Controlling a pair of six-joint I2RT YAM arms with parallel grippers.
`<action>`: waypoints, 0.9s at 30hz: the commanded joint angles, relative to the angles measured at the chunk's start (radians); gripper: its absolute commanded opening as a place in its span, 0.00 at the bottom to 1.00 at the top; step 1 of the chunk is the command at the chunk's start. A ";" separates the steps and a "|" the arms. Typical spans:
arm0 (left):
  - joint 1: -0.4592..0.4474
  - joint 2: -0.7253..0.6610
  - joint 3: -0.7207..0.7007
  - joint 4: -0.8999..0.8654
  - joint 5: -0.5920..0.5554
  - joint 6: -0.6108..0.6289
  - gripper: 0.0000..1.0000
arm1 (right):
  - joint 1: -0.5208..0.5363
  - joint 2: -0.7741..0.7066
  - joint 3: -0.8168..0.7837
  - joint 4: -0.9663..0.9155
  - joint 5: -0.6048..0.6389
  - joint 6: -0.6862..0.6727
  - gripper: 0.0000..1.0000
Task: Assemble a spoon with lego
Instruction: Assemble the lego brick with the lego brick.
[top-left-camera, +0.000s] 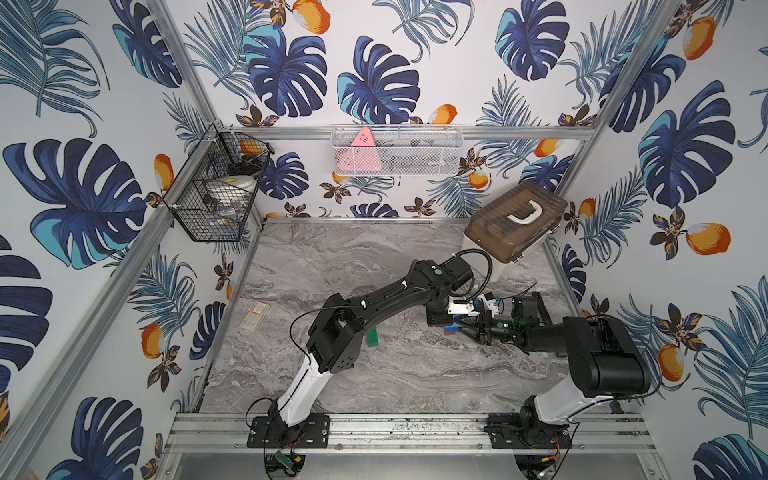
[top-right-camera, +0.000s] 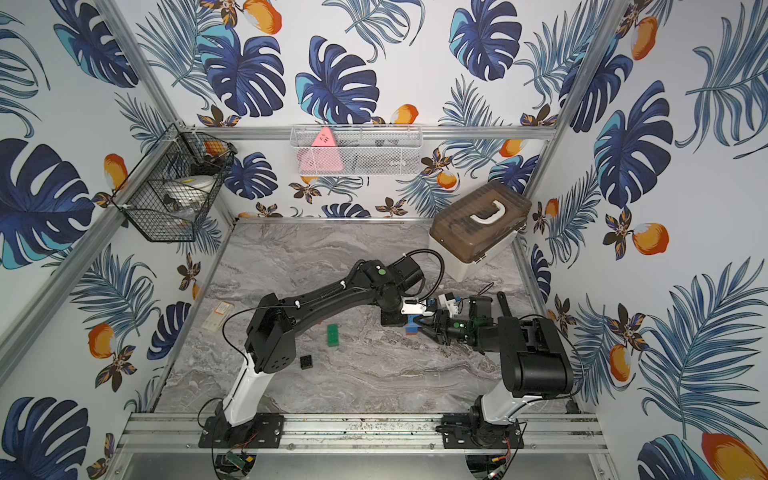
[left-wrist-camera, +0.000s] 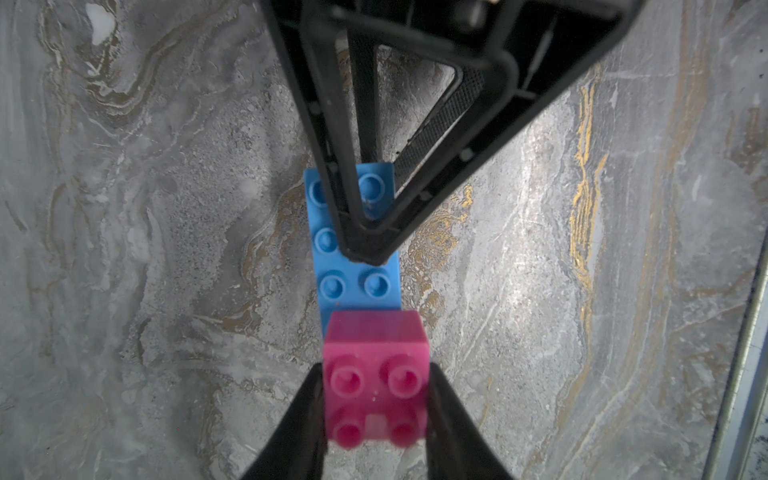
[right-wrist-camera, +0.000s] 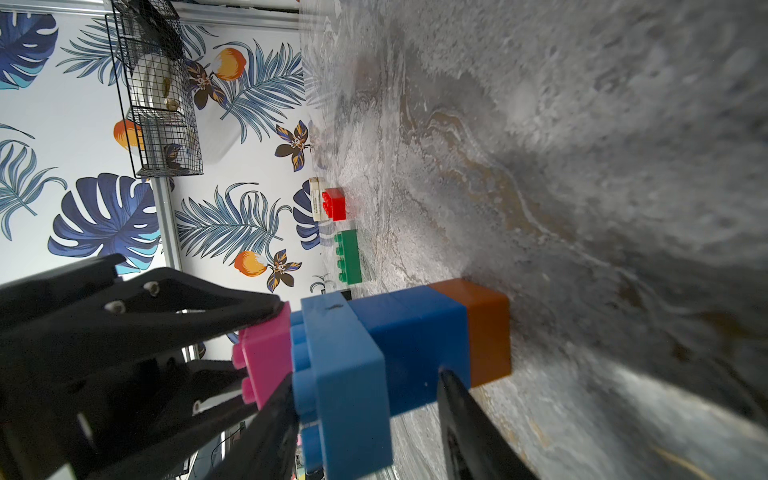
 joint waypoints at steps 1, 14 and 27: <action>0.005 -0.001 0.002 -0.004 0.012 0.009 0.19 | 0.001 0.000 -0.003 -0.038 0.038 0.001 0.54; 0.014 -0.025 -0.010 0.020 0.019 0.017 0.19 | 0.002 0.003 -0.003 -0.035 0.038 0.002 0.53; 0.022 -0.015 -0.027 0.009 0.031 0.037 0.19 | 0.003 0.002 -0.001 -0.039 0.036 0.001 0.52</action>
